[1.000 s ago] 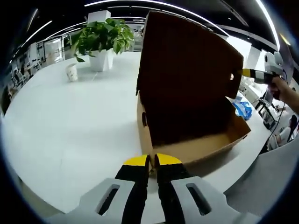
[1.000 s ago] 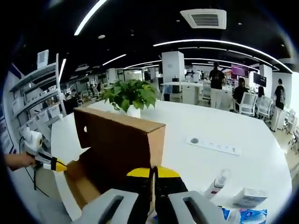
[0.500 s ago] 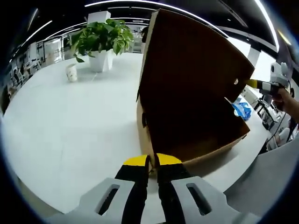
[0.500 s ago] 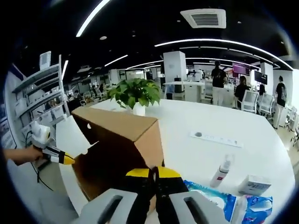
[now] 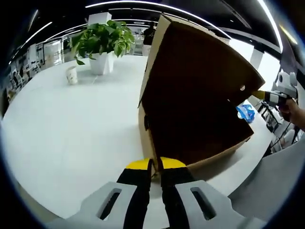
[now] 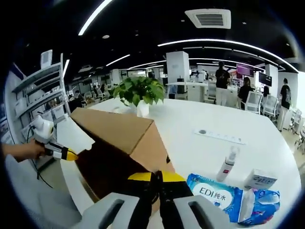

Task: Operate the shoe box by opening the lid, removing the specified soft item, and placing it in the target area until the item is outside and the box remains undamaged.

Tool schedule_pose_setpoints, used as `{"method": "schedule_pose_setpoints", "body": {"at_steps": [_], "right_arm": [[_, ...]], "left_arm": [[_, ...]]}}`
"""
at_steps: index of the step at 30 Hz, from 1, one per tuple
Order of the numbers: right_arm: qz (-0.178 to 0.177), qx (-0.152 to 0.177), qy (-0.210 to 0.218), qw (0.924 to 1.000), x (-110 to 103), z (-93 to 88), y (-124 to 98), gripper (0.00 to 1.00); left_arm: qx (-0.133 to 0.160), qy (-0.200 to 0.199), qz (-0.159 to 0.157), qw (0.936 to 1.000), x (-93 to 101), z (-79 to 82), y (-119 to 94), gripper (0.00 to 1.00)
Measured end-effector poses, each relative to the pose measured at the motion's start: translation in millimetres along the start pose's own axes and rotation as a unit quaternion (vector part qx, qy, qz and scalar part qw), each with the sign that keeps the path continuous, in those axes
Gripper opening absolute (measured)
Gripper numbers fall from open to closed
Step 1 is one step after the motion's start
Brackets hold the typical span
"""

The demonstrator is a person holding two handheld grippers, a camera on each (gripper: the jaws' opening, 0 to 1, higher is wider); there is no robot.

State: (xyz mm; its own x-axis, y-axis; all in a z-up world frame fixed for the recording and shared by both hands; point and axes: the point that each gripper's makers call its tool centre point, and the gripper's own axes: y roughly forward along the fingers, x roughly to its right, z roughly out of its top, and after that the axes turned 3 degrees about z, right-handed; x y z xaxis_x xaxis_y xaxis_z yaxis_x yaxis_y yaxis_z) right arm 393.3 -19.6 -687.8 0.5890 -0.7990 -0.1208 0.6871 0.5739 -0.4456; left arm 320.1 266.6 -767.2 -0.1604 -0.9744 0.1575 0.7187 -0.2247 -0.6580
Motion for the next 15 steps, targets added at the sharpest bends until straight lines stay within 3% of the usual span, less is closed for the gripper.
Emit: {"method": "schedule_pose_setpoints", "body": {"at_steps": [15], "right_arm": [[0.010,-0.012,-0.021,0.9997,-14,-29.3,-11,0.00]], "left_arm": [[0.017,0.039,-0.017,0.9990,3.5,-1.1,-6,0.08]]}}
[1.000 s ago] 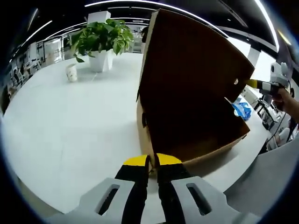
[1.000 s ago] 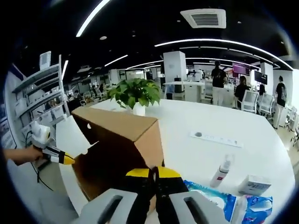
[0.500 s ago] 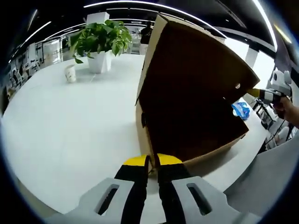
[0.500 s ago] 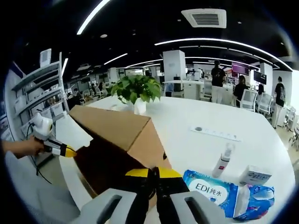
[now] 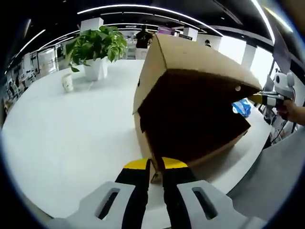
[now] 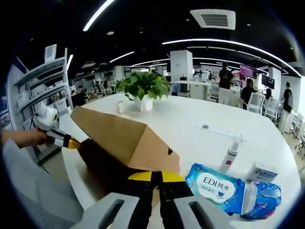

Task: Operate the shoe box by opening the lid, removing the specified soft item, and placing it in the target area until the item is outside and the box remains undamaged.

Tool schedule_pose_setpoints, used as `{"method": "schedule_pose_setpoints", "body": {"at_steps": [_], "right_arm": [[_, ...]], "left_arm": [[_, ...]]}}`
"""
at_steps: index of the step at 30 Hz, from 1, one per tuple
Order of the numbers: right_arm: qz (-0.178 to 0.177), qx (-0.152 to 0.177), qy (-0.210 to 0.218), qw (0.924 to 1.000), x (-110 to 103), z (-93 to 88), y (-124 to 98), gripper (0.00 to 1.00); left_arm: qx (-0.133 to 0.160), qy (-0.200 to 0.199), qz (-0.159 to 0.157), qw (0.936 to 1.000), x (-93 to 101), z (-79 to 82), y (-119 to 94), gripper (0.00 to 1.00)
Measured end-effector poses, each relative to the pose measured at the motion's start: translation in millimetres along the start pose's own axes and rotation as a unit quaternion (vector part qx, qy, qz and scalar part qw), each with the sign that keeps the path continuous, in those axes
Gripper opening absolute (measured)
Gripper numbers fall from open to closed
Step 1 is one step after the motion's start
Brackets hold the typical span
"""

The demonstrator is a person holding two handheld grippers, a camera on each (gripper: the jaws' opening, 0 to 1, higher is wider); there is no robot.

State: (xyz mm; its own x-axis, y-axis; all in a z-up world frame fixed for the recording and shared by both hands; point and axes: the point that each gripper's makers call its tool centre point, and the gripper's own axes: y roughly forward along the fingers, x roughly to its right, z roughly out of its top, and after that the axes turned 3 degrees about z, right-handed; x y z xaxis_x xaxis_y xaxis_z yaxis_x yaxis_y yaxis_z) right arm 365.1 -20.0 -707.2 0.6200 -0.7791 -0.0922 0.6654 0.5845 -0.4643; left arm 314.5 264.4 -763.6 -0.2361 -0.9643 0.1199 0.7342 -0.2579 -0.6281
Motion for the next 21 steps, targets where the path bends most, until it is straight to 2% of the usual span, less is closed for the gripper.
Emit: {"method": "schedule_pose_setpoints", "body": {"at_steps": [5,11,14,21], "right_arm": [[0.012,-0.016,-0.015,0.9997,-5,-13.0,-2,0.01],[0.033,-0.032,-0.037,0.9983,-13,-23.3,-2,0.03],[0.052,-0.055,-0.066,0.9949,-19,-33.6,-3,0.05],[0.084,-0.074,-0.103,0.9884,-29,-49.5,-5,0.12]], "left_arm": [[0.005,0.013,-0.008,0.9999,5.5,0.5,-4,0.18],[0.028,0.033,-0.018,0.9989,13.0,12.7,-12,0.24],[0.034,0.049,-0.023,0.9979,14.9,16.2,-14,0.29],[0.037,0.089,-0.042,0.9944,25.0,13.9,-17,0.35]]}}
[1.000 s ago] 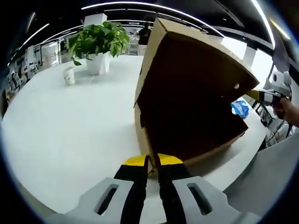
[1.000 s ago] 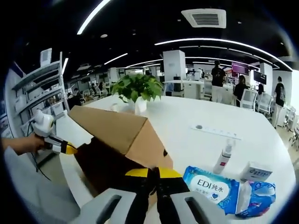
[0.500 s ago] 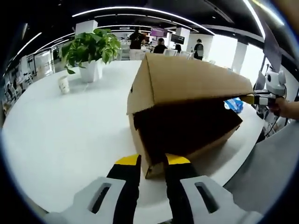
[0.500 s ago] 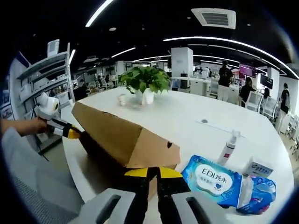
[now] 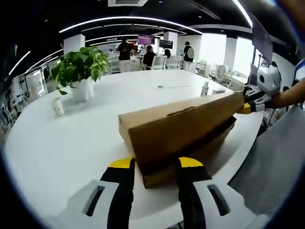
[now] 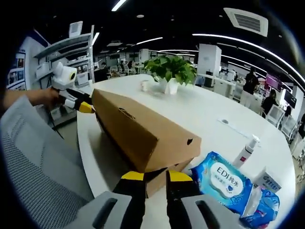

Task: Operate the shoe box by opening the lid, removing the specified soft item, and placing it in the target area until the item is outside and the box remains undamaged.

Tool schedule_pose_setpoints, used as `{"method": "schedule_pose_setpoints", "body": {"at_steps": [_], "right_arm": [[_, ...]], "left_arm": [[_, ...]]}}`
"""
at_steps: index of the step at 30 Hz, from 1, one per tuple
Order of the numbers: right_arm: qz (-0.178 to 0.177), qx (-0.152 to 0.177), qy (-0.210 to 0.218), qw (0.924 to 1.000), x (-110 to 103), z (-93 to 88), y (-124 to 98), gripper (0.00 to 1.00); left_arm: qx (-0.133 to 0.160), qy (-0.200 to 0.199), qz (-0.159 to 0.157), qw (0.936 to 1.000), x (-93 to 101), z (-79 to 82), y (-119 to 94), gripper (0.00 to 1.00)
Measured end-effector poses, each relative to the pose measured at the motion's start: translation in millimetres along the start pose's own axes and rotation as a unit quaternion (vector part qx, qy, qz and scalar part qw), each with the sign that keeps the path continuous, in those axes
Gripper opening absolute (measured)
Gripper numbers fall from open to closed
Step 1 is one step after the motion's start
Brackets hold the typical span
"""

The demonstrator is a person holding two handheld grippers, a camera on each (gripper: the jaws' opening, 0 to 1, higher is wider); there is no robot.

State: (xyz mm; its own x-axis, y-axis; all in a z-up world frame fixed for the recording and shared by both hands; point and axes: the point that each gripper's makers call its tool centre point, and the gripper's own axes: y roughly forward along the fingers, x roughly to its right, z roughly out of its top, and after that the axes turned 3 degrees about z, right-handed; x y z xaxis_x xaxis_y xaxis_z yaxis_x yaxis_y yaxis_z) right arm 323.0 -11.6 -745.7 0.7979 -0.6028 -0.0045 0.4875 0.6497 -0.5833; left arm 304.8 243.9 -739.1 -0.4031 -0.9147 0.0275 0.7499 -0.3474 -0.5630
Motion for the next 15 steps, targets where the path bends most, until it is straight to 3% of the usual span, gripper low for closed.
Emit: {"method": "schedule_pose_setpoints", "body": {"at_steps": [9,15], "right_arm": [[0.027,-0.007,-0.026,0.9993,-12,-6.9,2,0.19],[0.030,-0.015,-0.018,0.9993,-13,-13.6,4,0.21]], "left_arm": [[-0.022,0.016,-0.002,0.9996,2.0,-12.0,2,0.40],[-0.023,0.016,0.006,0.9996,-1.5,-15.5,0,0.38]]}}
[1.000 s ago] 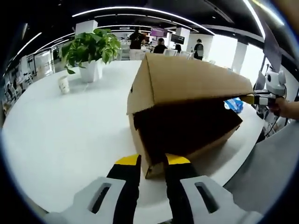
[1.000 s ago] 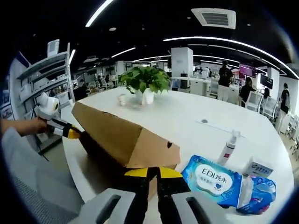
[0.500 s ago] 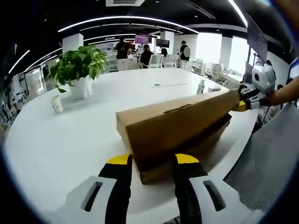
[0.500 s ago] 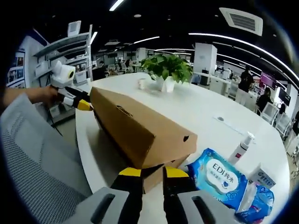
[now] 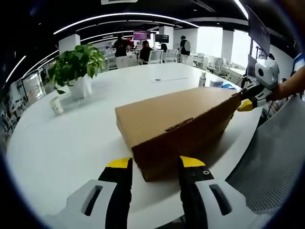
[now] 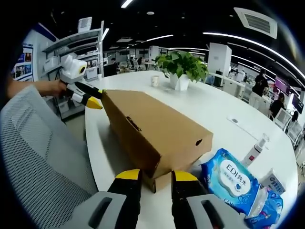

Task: Operate the shoe box by opening the lid, removing the specified soft item, and placing it in the target area until the item is outside and the box remains undamaged.

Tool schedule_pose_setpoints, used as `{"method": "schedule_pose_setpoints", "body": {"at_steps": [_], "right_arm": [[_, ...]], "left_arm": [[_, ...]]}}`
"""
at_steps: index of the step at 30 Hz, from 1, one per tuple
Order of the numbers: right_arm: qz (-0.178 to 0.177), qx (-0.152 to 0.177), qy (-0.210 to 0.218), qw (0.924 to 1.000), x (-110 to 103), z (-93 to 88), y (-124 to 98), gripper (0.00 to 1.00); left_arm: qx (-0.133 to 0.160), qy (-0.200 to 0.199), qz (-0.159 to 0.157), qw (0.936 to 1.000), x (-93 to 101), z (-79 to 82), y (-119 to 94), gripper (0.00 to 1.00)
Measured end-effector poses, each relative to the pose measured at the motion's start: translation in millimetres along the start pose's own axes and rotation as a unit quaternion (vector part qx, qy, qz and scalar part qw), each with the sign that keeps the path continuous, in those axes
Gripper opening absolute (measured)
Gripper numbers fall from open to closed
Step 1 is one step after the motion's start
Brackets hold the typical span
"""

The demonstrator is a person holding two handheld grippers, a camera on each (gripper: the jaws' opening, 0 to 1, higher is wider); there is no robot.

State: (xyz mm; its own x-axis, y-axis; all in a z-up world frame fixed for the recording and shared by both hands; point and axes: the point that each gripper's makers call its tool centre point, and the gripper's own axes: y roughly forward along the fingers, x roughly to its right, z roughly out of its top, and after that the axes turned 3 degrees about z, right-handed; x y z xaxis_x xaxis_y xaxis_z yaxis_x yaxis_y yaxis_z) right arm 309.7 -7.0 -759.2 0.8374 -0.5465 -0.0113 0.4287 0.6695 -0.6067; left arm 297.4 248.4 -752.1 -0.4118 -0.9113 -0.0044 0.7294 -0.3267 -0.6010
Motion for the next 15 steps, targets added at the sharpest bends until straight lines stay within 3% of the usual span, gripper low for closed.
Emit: {"method": "schedule_pose_setpoints", "body": {"at_steps": [15], "right_arm": [[0.008,-0.010,0.015,0.9998,-5.3,-7.7,7.0,0.23]], "left_arm": [[-0.005,0.003,-0.001,1.0000,1.6,-4.8,5.5,0.37]]}}
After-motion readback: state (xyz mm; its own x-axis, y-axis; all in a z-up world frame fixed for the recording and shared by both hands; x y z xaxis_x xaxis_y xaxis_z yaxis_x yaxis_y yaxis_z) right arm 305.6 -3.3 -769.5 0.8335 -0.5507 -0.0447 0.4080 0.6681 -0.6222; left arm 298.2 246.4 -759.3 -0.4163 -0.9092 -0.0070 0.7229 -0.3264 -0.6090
